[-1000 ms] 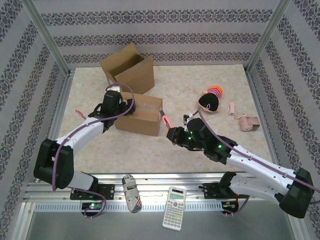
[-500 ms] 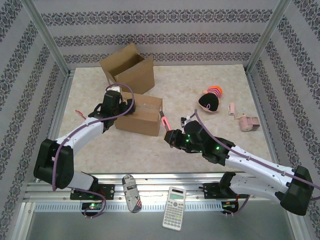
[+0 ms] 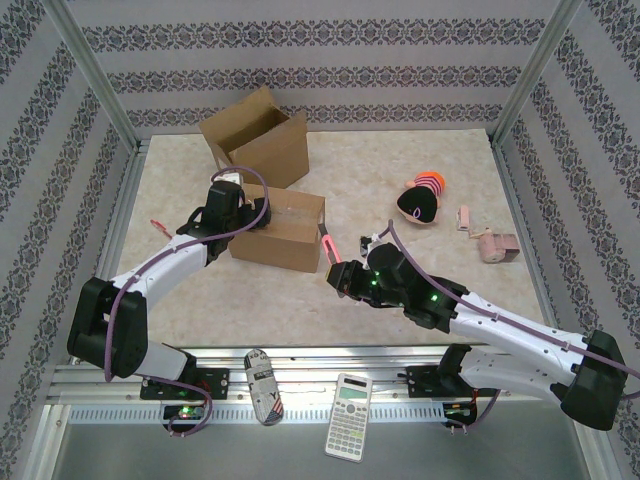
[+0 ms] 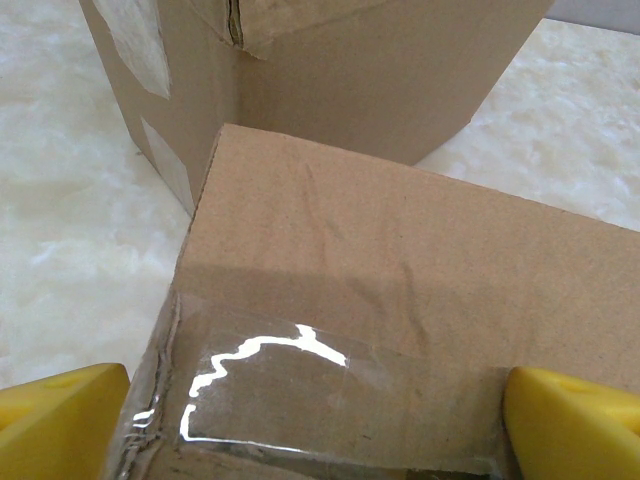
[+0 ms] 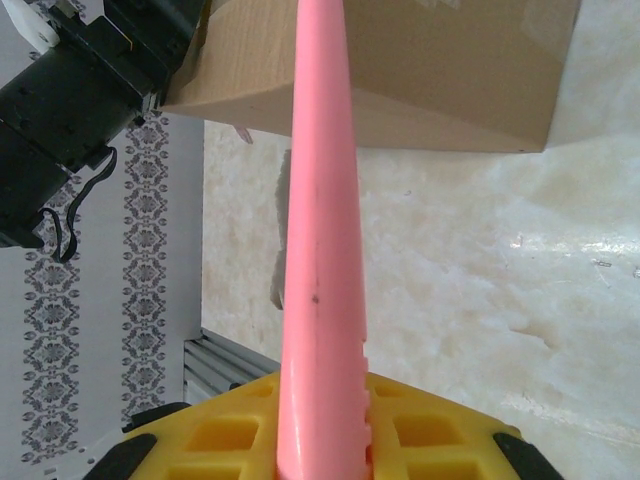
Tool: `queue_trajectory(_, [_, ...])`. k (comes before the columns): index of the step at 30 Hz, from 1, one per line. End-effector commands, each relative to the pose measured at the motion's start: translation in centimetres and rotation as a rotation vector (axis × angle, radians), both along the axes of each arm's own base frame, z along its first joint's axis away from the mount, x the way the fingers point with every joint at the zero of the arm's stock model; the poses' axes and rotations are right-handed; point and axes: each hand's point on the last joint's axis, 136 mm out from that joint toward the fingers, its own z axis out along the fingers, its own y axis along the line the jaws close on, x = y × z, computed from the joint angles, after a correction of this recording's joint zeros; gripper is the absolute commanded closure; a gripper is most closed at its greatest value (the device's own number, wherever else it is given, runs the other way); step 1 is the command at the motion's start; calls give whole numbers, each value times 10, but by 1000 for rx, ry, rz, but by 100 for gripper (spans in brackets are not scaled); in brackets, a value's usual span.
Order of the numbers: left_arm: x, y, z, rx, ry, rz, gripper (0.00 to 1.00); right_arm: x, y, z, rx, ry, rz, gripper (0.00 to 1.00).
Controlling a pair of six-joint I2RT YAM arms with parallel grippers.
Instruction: Unpack the express box
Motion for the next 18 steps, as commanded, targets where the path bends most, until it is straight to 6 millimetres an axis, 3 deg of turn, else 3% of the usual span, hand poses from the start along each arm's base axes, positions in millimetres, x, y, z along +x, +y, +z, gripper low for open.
queue_trajectory(1, [-74,28,-110,166,435,-2,5,-34,14,-7,32,74,154,100])
queue_trajectory(18, [-74,27,-110,165,439,-5,5,-42,16,-5,42,75,174,100])
